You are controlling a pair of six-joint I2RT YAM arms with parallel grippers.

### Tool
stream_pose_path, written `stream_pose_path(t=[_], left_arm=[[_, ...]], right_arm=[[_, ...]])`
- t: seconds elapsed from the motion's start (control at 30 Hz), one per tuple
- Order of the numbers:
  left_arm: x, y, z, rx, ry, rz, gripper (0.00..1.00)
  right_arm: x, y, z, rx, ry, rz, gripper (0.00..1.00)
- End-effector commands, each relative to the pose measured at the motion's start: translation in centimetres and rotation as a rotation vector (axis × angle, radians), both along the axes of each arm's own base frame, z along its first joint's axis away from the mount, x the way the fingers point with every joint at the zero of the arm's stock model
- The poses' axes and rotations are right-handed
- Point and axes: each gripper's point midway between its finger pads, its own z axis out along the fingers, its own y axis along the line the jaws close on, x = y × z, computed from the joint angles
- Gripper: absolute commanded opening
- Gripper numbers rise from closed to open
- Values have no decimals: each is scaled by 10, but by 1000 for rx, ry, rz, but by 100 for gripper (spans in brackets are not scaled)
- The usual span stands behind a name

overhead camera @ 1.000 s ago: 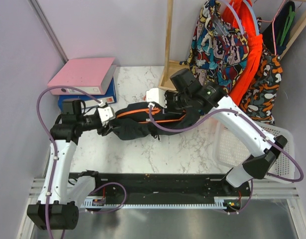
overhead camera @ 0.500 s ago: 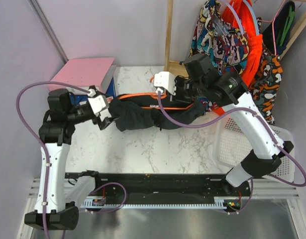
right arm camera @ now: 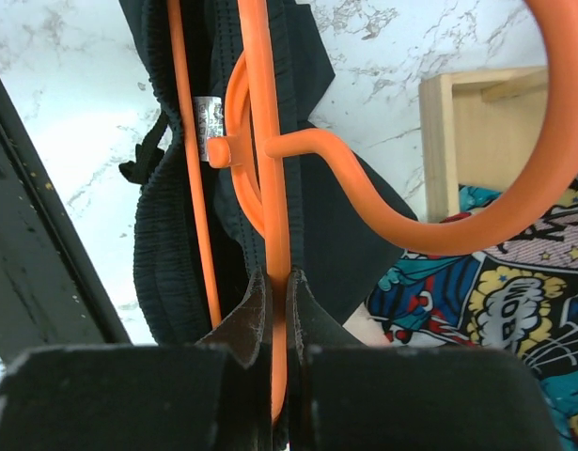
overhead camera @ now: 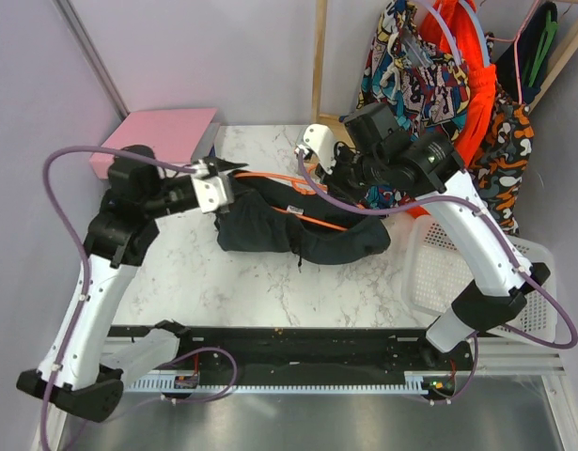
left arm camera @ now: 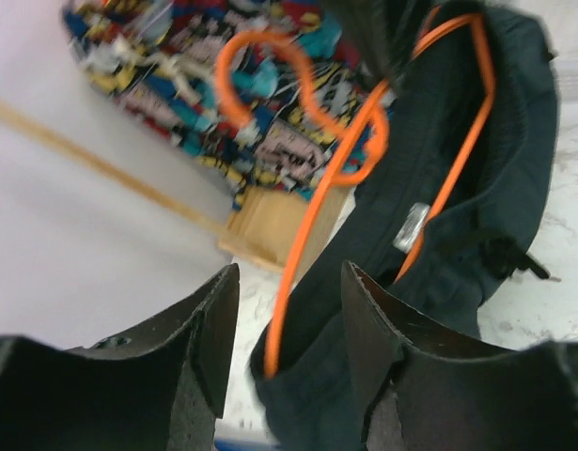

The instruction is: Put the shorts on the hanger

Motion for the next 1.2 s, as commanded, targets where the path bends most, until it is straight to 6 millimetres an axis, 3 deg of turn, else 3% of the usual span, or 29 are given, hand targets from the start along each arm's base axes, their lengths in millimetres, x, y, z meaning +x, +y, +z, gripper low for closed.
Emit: stream_pose_path(t=[0.0, 0.2, 0.53, 0.63, 0.73, 0.77, 0.93, 1.0, 1.03, 1.07, 1.1, 1.17], left_arm=[[7, -28, 6, 107, -190, 19, 54], [15, -62, -8, 206, -288, -19, 59], [38, -79, -50, 391, -381, -3, 54], [41, -83, -56, 404, -388, -5, 48], [40, -84, -58, 398, -396, -4, 21], [40, -84, -57, 391, -399, -1, 4], [38, -83, -57, 359, -417, 8, 2], [37, -82, -55, 346, -425, 13, 2], [38, -82, -55, 330, -443, 23, 2], [36, -81, -47, 301, -467, 35, 2], [37, -80, -52, 299, -471, 42, 2], [37, -78, -40, 261, -512, 64, 2]], right_arm=[[-1, 5, 24, 110, 11, -83, 0], [-11, 3, 23, 110, 24, -72, 0], [-28, 2, 26, 85, -6, -30, 0], [-31, 2, 27, 92, -4, -23, 0], [-35, 3, 28, 106, 1, -17, 0], [-35, 3, 26, 106, 6, -16, 0], [-42, 7, 23, 127, 42, -10, 0], [-44, 7, 22, 137, 56, -20, 8], [-43, 6, 22, 142, 55, -27, 18], [-43, 5, 25, 156, 55, -42, 33], [-44, 4, 30, 171, 49, -44, 65], [-45, 1, 40, 217, 52, -52, 84]])
